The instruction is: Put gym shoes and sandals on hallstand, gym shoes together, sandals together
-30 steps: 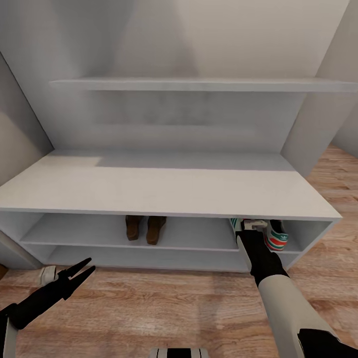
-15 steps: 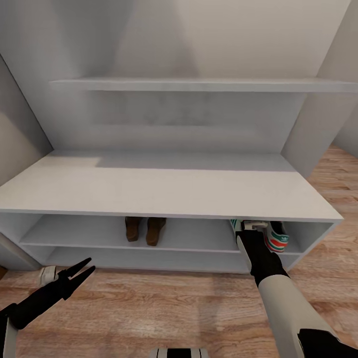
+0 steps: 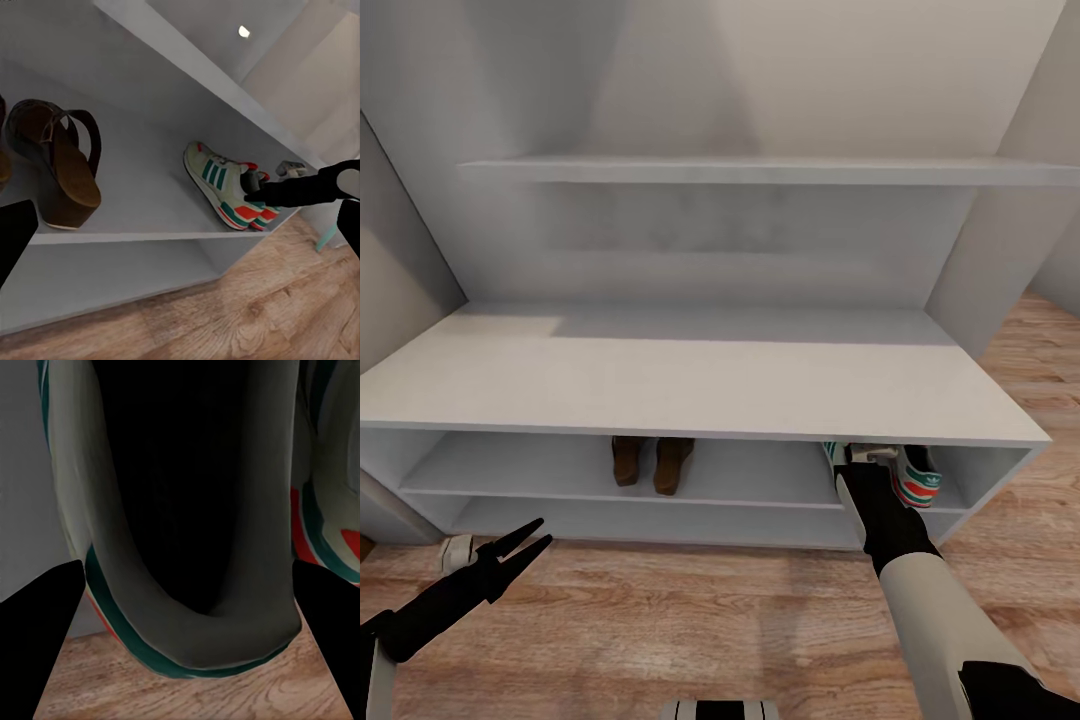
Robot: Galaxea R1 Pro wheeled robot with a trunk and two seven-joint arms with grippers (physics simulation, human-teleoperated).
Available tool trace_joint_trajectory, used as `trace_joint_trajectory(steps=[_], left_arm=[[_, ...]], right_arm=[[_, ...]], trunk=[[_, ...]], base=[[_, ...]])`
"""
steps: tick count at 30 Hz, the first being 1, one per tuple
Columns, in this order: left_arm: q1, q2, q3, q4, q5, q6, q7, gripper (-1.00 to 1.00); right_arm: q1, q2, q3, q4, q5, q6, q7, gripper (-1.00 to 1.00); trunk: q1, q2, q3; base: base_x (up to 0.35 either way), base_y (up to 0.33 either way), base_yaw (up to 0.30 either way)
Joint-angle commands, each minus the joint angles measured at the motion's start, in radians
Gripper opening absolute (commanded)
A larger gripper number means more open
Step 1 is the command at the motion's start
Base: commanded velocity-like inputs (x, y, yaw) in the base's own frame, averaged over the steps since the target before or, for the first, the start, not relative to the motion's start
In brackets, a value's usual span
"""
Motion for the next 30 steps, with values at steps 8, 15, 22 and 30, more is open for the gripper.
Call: trace_joint_trajectory(steps=[8,15,22,30], left_arm=[[0.0,0.0,0.0,0.0,-0.001,0.0,0.0,1.0],[0.0,0.0,0.0,-0.001,0.0,0.0,0.0,1.0],[0.0,0.0,0.0,0.0,0.0,0.0,0.0,1.0],[0.0,0.0,0.0,0.0,0.0,0.0,0.0,1.0]], right_arm=[[0.0,-0.001,0.0,0.001,0.0,0.0,0.0,-1.0],[0.0,0.0,0.0,0.002,0.0,0.0,0.0,-1.0],[0.0,0.0,0.001,0.002,0.0,0.0,0.0,-1.0],[0.0,0.0,0.0,0.002,0.0,0.0,0.0,-1.0]], trunk=[[0.0,0.0,0.0],[0.0,0.0,0.0],[0.0,0.0,0.0],[0.0,0.0,0.0]], base=[[0.0,0.0,0.0],[0.01,0.0,0.0],[0.037,0.0,0.0],[0.002,0.0,0.0]])
